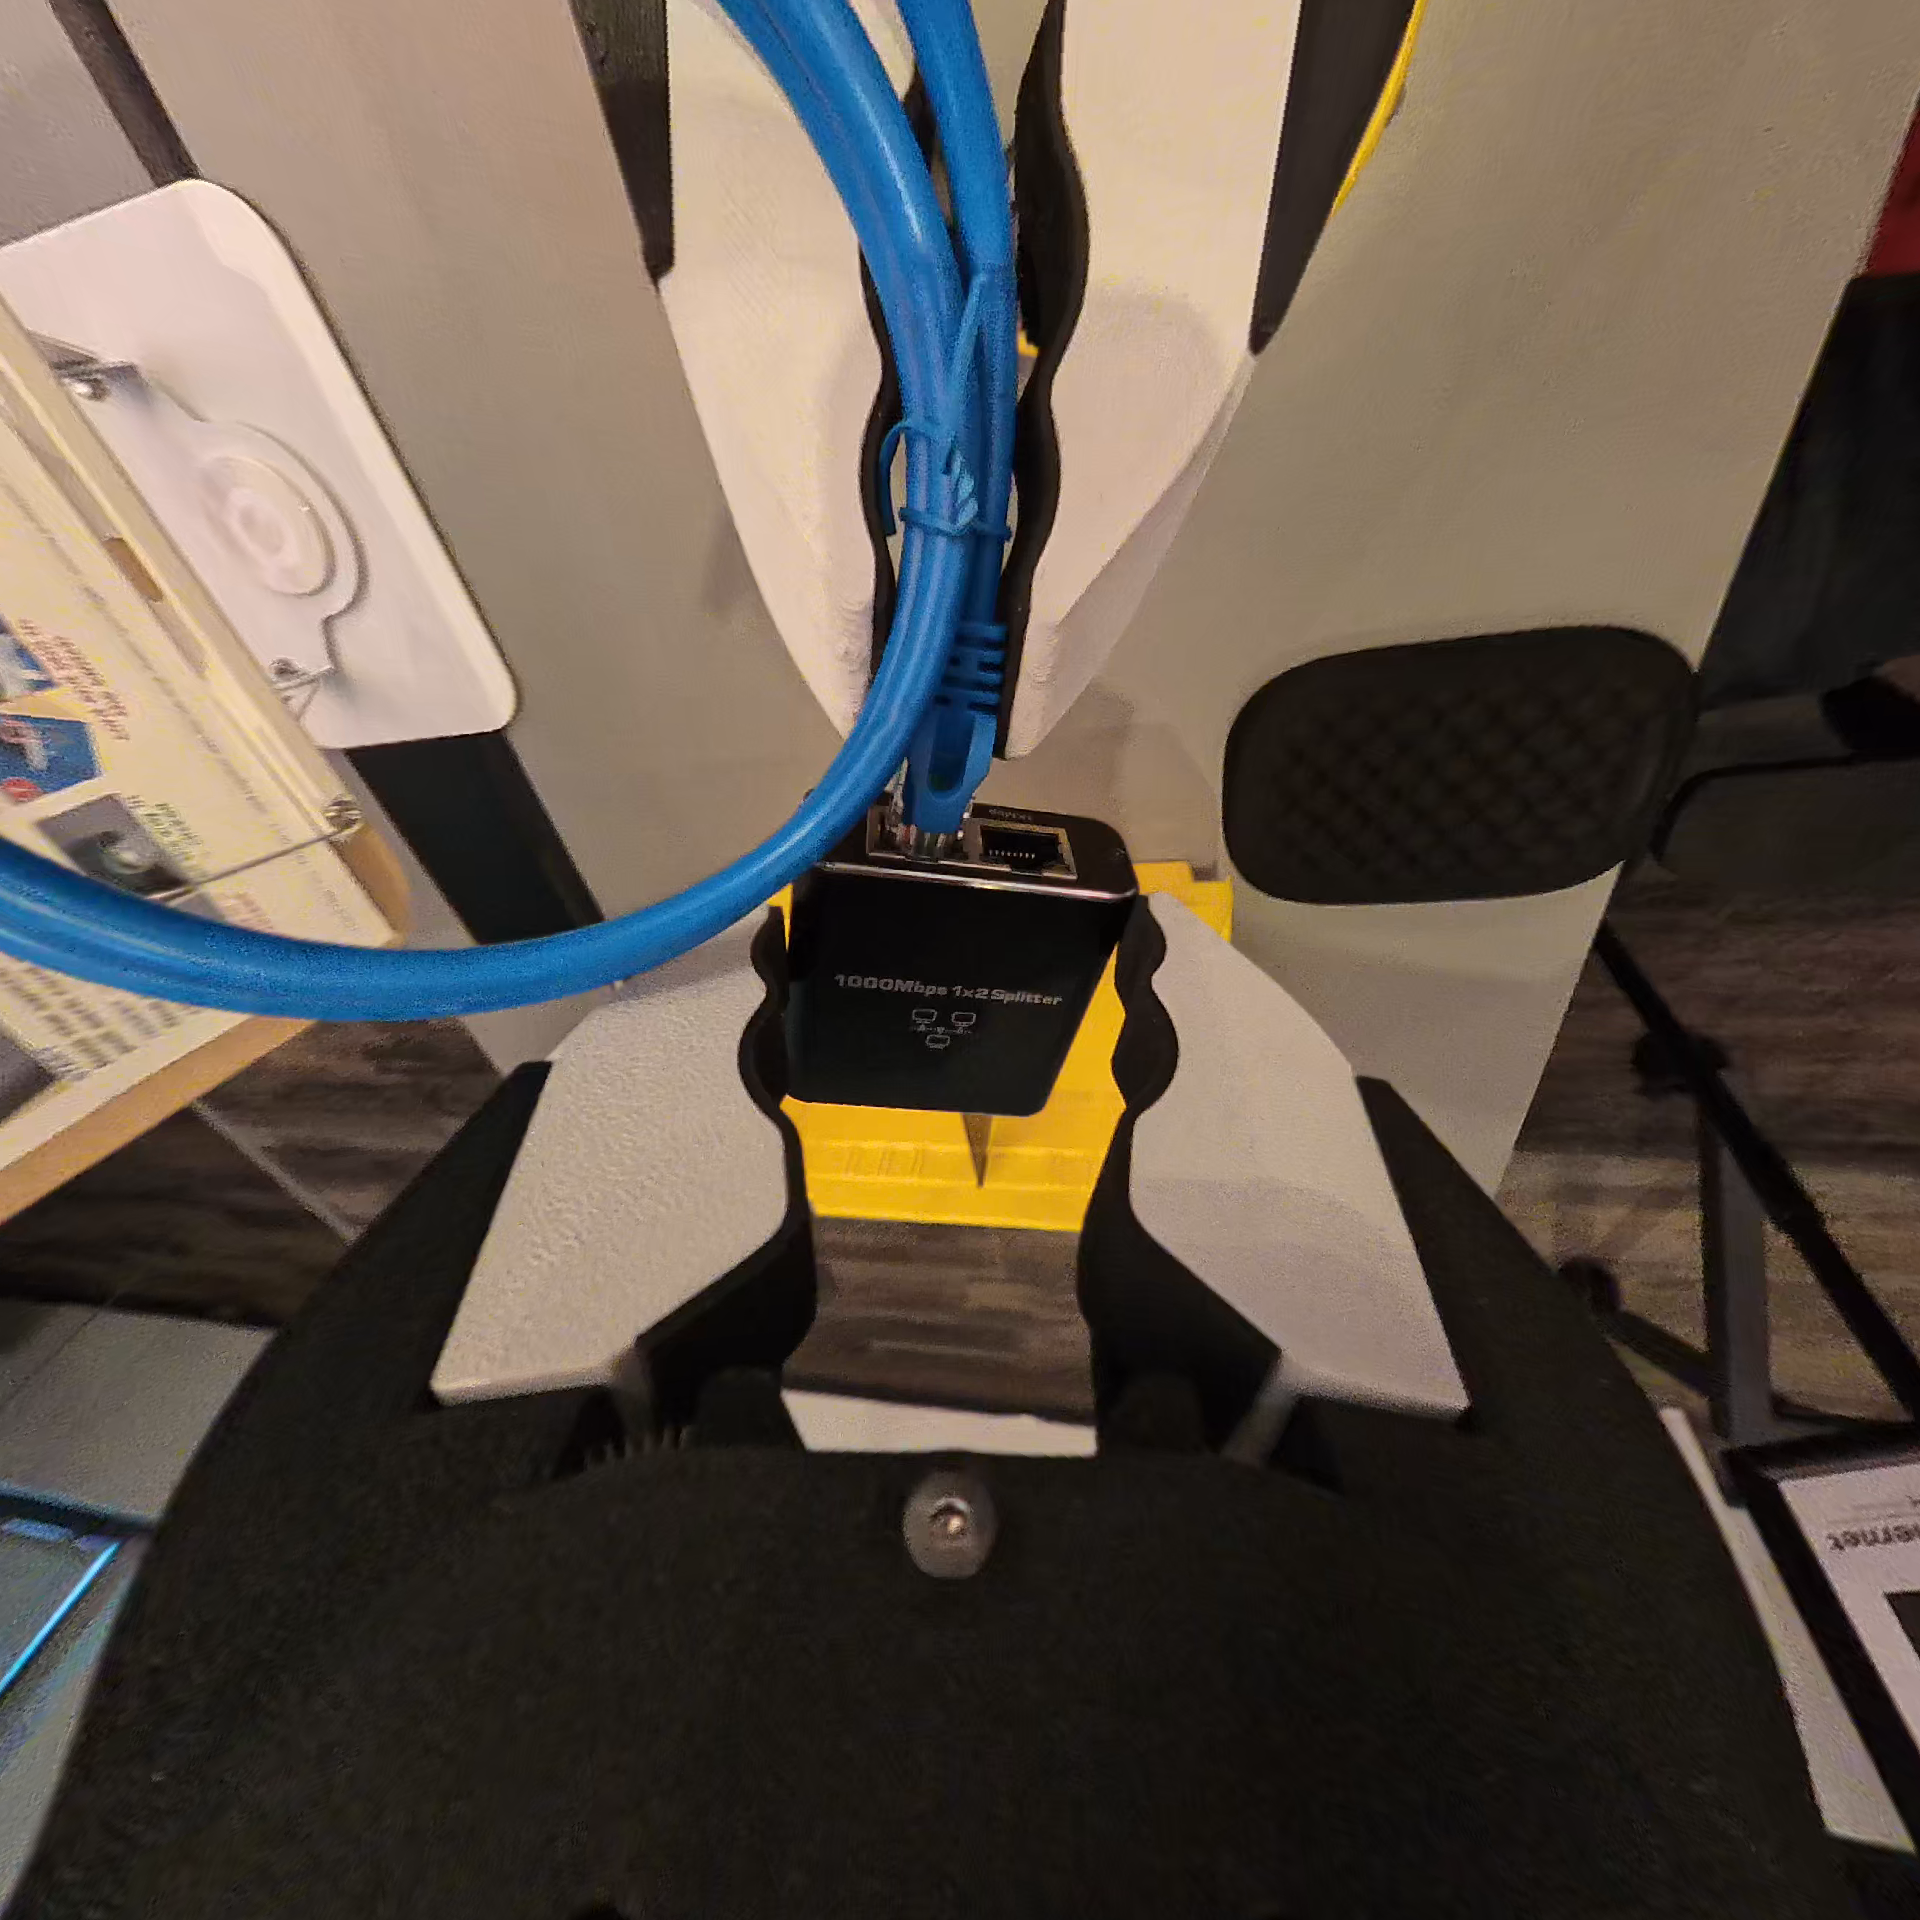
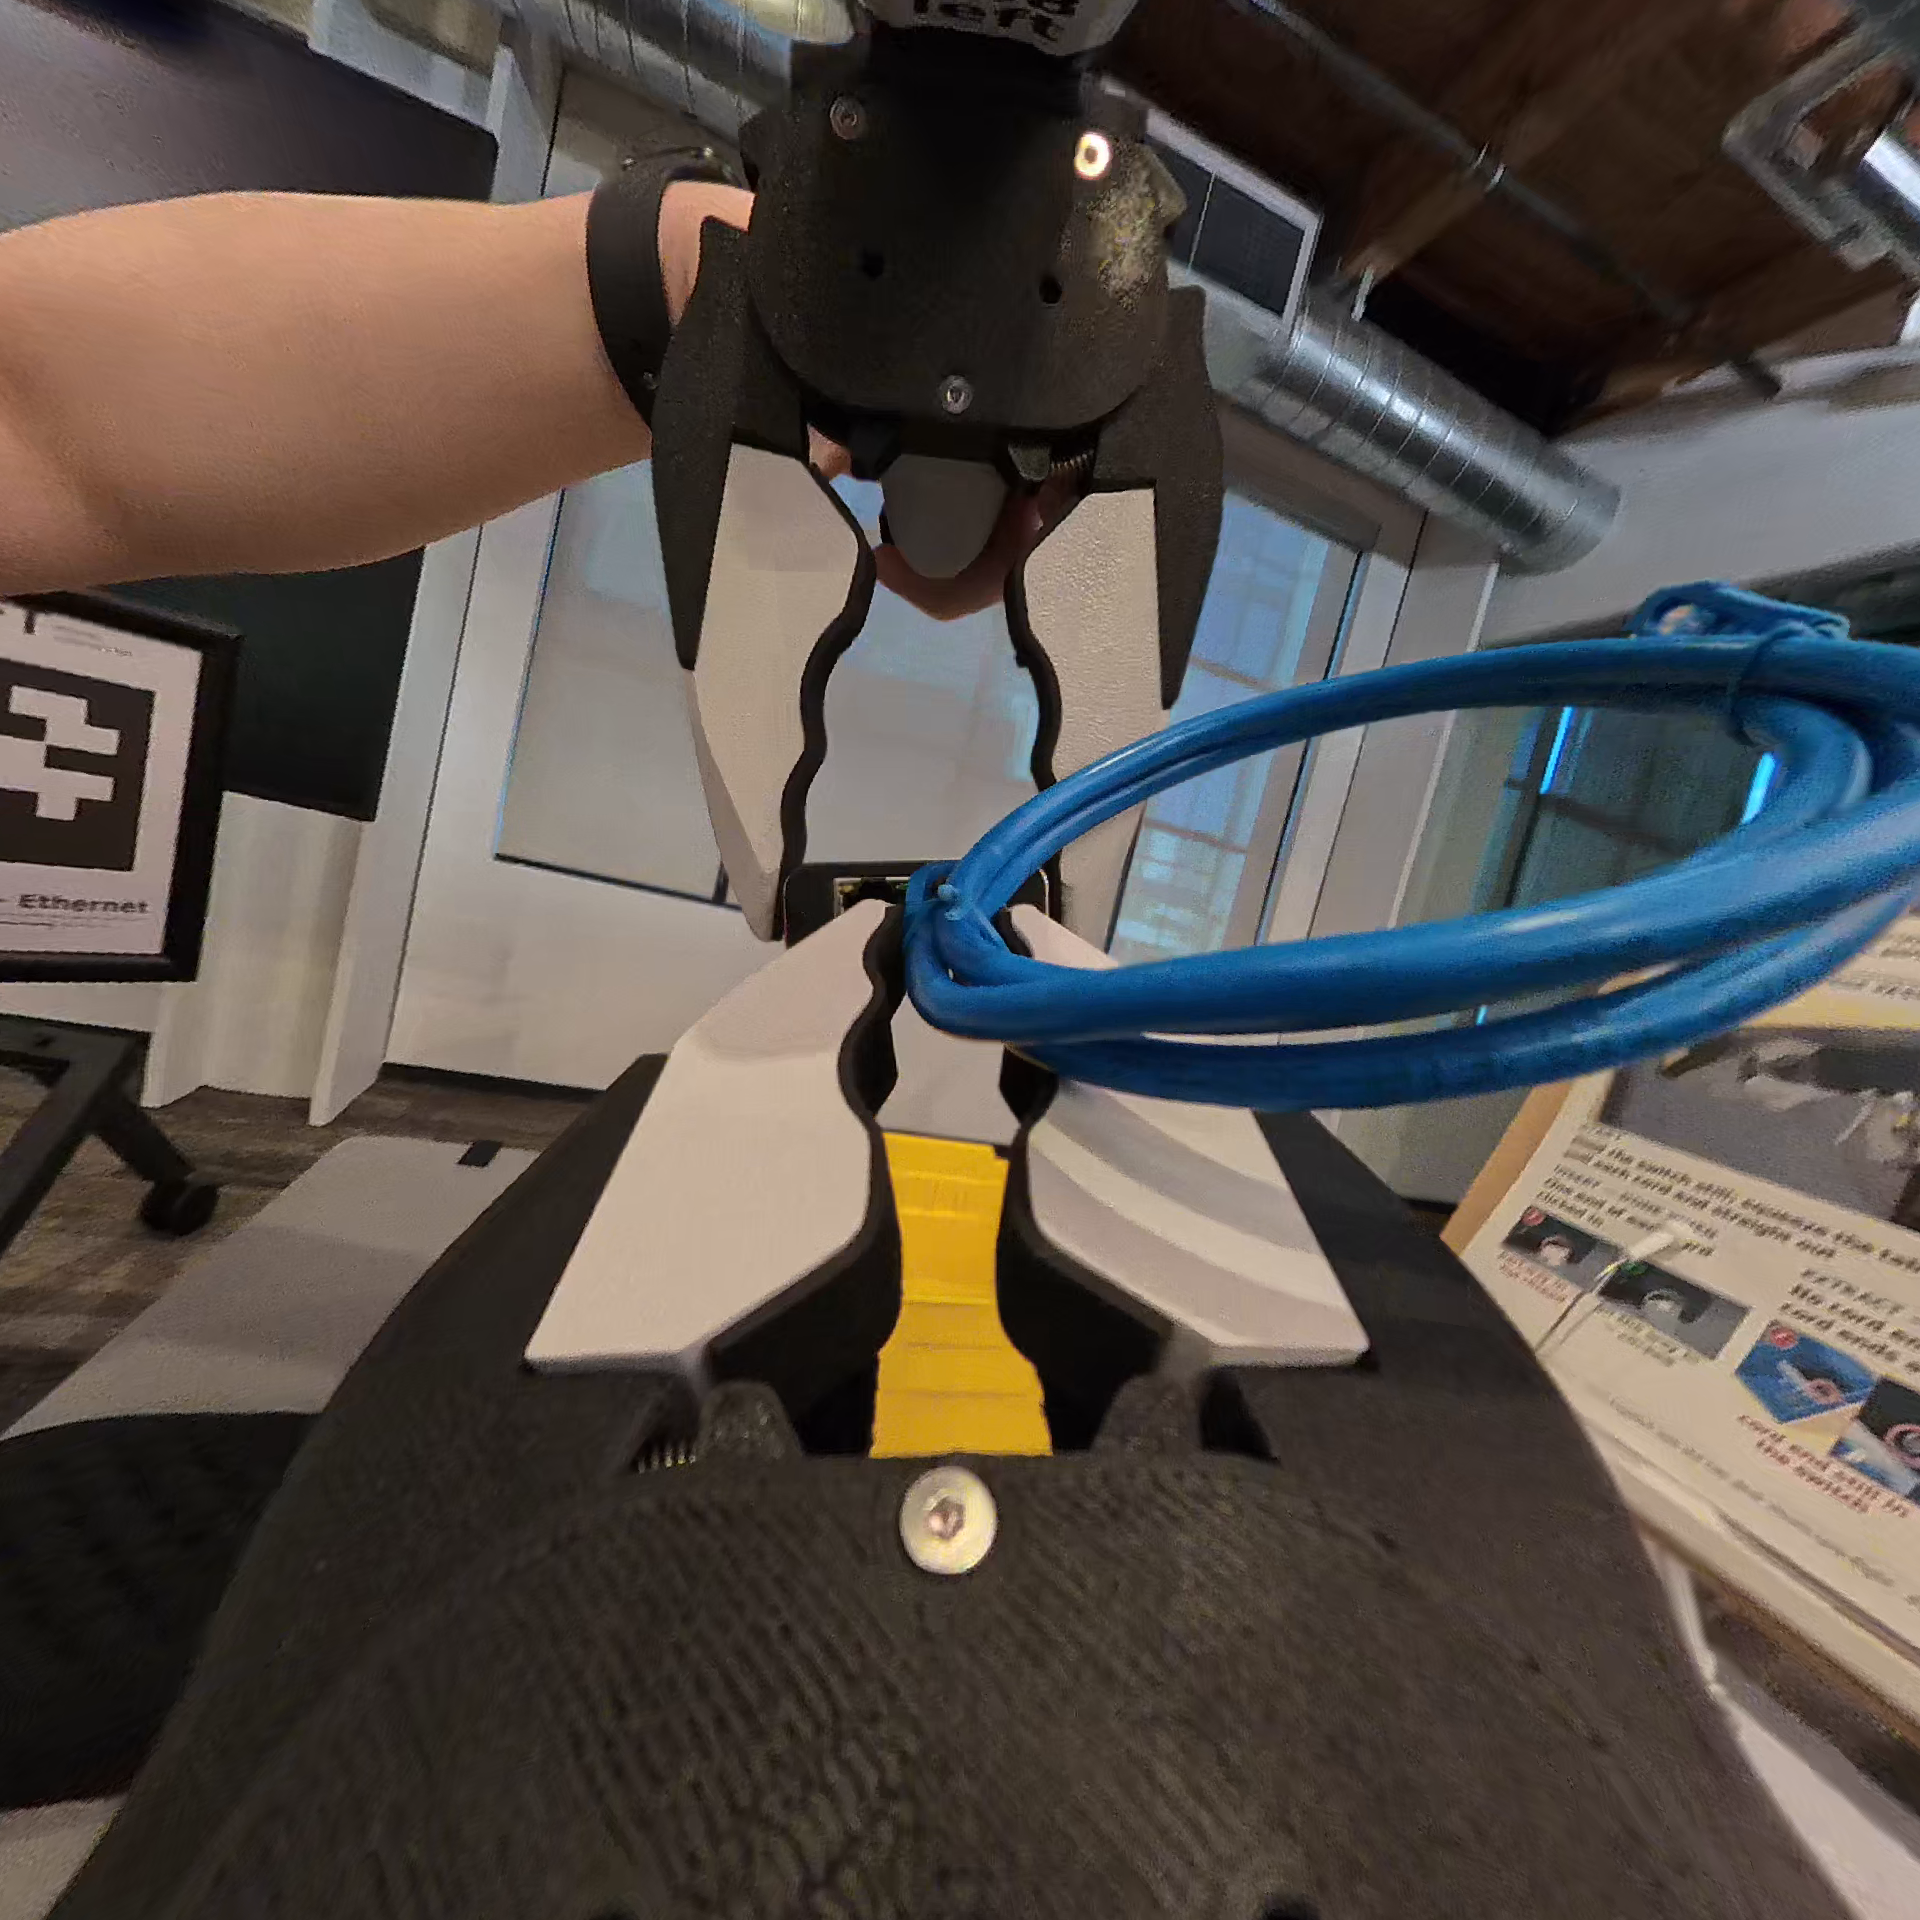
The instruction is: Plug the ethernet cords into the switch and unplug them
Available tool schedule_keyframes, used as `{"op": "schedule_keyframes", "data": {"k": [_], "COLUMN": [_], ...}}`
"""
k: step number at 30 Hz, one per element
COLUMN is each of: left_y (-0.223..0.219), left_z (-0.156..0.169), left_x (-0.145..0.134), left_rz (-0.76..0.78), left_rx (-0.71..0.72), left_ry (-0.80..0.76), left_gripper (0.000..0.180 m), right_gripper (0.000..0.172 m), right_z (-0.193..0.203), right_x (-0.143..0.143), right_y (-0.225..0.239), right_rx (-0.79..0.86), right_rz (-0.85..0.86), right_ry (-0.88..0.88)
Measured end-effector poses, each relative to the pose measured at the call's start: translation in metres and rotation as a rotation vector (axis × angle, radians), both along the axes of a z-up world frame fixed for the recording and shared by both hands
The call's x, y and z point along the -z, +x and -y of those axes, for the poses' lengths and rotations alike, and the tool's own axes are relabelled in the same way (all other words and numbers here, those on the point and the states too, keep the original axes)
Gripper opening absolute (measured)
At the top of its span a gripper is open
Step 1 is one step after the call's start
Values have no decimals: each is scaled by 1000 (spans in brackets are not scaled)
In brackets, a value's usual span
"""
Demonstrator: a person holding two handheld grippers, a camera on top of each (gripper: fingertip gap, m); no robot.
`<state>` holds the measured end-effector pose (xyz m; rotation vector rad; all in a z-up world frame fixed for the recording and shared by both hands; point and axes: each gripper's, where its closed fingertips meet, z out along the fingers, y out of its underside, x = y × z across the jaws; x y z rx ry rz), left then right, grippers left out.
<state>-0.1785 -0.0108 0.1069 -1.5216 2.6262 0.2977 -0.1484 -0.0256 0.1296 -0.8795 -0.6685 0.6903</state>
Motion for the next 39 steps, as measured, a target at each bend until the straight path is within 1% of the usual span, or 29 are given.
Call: {"op": "schedule_keyframes", "data": {"k": [1,5,8,10,14,18,25,39], "left_y": [4,19,28,31,36,39,35,33], "left_z": [2,10,16,19,23,28,30,24], "left_x": [-4,-23,-35,-38,-42,-46,-46,-39], "left_rz": [-13,-61,-90,-100,-73,-52,-59,-96], "left_rx": [11,45,59,55,62,84,86,75], "left_ry": [25,109,164,175,199,212,206,219], "left_gripper": [60,60,60,60,60,60,59,59], "right_gripper": [17,16,17,16,16,16,16,16], "right_z": [3,15,21,24,28,34,35,28], "right_x": [-5,-22,-31,-34,-38,-42,-40,-35], "right_y": [4,20,28,30,36,37,31,30], "right_rx": [8,29,39,35,15,20,-12,9], "right_rz": [-15,-86,-97,-100,-148,-130,-123,-100], "right_ry": [23,102,134,144,154,189,171,158]}}
